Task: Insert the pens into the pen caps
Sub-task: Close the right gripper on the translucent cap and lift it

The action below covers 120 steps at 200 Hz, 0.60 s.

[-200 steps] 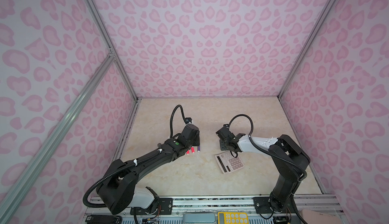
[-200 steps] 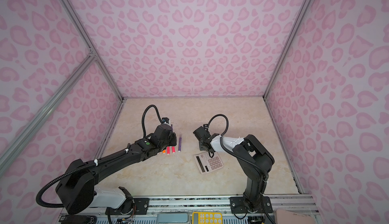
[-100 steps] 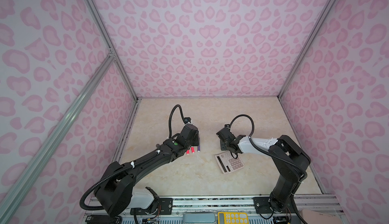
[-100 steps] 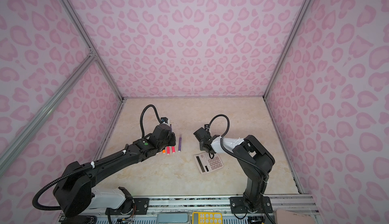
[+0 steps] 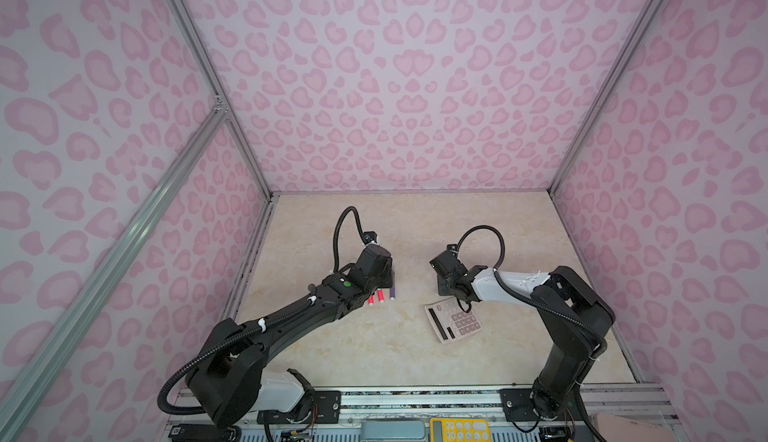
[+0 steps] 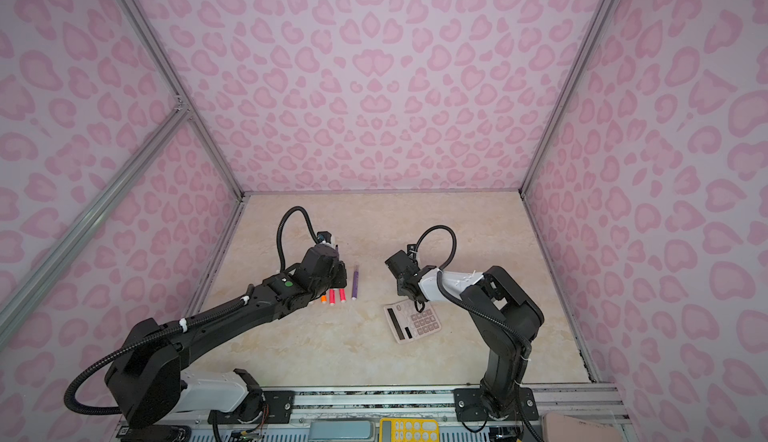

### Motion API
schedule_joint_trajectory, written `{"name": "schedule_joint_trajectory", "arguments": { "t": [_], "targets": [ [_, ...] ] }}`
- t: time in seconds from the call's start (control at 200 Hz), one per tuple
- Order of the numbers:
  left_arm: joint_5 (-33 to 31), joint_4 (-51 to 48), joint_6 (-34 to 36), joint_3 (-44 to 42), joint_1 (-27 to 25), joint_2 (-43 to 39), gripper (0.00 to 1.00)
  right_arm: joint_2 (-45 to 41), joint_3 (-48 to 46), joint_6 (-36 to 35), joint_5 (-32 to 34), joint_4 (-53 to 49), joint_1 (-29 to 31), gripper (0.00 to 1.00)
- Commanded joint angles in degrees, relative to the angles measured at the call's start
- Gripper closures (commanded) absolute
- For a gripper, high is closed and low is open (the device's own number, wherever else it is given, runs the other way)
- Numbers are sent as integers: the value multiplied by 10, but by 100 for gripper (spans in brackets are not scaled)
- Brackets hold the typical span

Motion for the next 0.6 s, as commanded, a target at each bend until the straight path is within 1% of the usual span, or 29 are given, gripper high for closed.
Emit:
{"name": "schedule_joint_trajectory", "arguments": {
  "t": [0.0,0.12,0.27,0.365,0.425,0.455,0.595],
  "targets": [
    [-5,2,3,6,0,2,97,13,-6,-1,-15,-32,-5,75],
    [4,6,5,7,0,4,97,22,-4,-3,-20,-30,-8,79],
    [13,12,5,6,0,5,97,21,-6,0,-26,-25,-8,80],
    [12,10,6,4,1,3,97,14,-7,2,-20,-30,-4,77],
    [11,12,6,4,1,1,97,10,-7,6,-9,-37,-1,70],
    [10,11,6,4,1,1,97,7,-6,6,-3,-41,1,68],
    [9,10,7,4,0,-2,97,0,-6,7,4,-52,8,67]
  ]
}}
